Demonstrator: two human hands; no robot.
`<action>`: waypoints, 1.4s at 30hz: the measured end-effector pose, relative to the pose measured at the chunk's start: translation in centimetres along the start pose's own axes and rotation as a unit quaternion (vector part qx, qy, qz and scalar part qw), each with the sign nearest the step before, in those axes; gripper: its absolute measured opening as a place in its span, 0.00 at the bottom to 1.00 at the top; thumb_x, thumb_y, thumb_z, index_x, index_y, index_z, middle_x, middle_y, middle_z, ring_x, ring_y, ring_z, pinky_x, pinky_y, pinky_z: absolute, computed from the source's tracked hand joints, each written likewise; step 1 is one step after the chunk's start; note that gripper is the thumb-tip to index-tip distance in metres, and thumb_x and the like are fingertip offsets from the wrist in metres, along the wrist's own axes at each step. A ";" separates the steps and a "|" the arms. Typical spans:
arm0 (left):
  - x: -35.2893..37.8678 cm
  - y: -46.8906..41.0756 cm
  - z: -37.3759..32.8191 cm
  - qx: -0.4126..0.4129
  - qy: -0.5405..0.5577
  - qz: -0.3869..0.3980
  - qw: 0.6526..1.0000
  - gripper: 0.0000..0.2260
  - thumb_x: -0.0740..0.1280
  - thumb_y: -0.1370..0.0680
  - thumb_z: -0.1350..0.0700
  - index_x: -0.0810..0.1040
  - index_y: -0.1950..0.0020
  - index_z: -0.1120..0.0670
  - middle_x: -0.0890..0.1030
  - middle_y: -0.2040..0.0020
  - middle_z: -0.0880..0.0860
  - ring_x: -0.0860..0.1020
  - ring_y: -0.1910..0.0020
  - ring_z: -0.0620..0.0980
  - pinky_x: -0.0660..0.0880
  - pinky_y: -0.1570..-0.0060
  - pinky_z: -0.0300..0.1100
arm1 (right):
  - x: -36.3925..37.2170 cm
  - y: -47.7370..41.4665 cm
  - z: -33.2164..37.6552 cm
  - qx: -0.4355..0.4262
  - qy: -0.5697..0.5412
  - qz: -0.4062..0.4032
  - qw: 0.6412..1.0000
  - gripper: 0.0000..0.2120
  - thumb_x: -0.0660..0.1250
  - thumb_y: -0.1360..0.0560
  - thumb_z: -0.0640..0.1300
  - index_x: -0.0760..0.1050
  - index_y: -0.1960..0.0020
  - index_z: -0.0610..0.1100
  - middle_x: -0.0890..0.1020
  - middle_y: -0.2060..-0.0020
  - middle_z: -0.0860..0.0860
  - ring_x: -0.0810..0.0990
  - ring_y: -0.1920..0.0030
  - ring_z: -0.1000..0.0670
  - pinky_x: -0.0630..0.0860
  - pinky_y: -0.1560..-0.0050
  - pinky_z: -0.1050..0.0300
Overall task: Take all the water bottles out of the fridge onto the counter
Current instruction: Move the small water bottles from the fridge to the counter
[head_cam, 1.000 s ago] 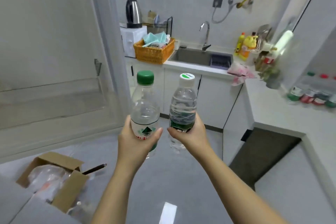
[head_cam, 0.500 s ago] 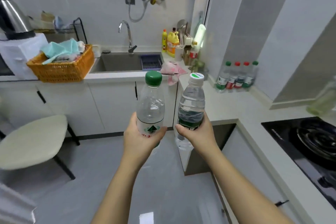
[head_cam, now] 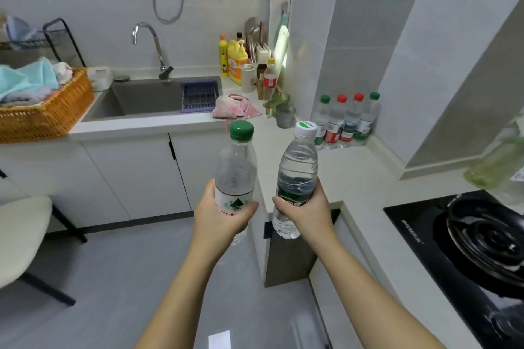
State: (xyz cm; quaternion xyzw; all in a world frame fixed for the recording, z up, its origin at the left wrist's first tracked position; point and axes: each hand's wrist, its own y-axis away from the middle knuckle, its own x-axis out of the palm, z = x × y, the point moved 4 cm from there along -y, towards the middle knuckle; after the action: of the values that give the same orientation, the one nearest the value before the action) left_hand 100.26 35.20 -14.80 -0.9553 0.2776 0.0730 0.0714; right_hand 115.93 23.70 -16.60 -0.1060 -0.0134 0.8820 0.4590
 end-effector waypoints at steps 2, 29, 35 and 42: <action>2.6 -1.7 -0.3 -0.007 0.000 -0.003 1.000 0.19 0.78 0.32 0.58 0.73 0.50 0.43 0.82 0.58 0.42 0.80 0.60 0.39 0.73 0.60 0.35 | -2.0 -2.7 -0.5 -0.003 0.009 0.003 1.000 0.24 0.80 0.35 0.39 0.73 0.44 0.49 0.82 0.52 0.56 0.80 0.53 0.64 0.73 0.58 0.75; 29.8 -25.6 10.6 -0.112 -0.043 0.135 0.984 0.26 0.78 0.35 0.57 0.71 0.45 0.41 0.80 0.47 0.47 0.79 0.49 0.47 0.76 0.53 0.42 | -14.0 -28.2 -18.0 0.150 0.078 -0.164 0.972 0.24 0.79 0.36 0.39 0.70 0.51 0.54 0.82 0.56 0.55 0.82 0.56 0.57 0.77 0.58 0.62; 32.8 -27.3 11.4 -0.110 -0.043 0.143 0.983 0.27 0.79 0.34 0.60 0.71 0.42 0.44 0.78 0.48 0.40 0.76 0.52 0.31 0.71 0.59 0.25 | -14.1 -30.5 -20.1 0.155 0.088 -0.172 0.969 0.26 0.80 0.37 0.36 0.70 0.49 0.53 0.81 0.54 0.58 0.80 0.56 0.64 0.73 0.61 0.72; 32.7 -27.8 13.0 -0.085 -0.065 0.172 0.979 0.26 0.78 0.33 0.58 0.72 0.40 0.46 0.79 0.46 0.41 0.77 0.49 0.33 0.71 0.55 0.24 | -14.2 -31.9 -21.4 0.152 0.098 -0.140 0.974 0.28 0.80 0.37 0.36 0.70 0.45 0.51 0.81 0.50 0.53 0.81 0.49 0.54 0.78 0.50 0.60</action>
State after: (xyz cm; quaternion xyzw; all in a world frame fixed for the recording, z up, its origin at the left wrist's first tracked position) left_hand 141.30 43.77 -30.70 -0.8888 0.4256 0.1700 -0.0060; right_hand 153.80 29.00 -31.18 -0.1177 0.1509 0.7861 0.5877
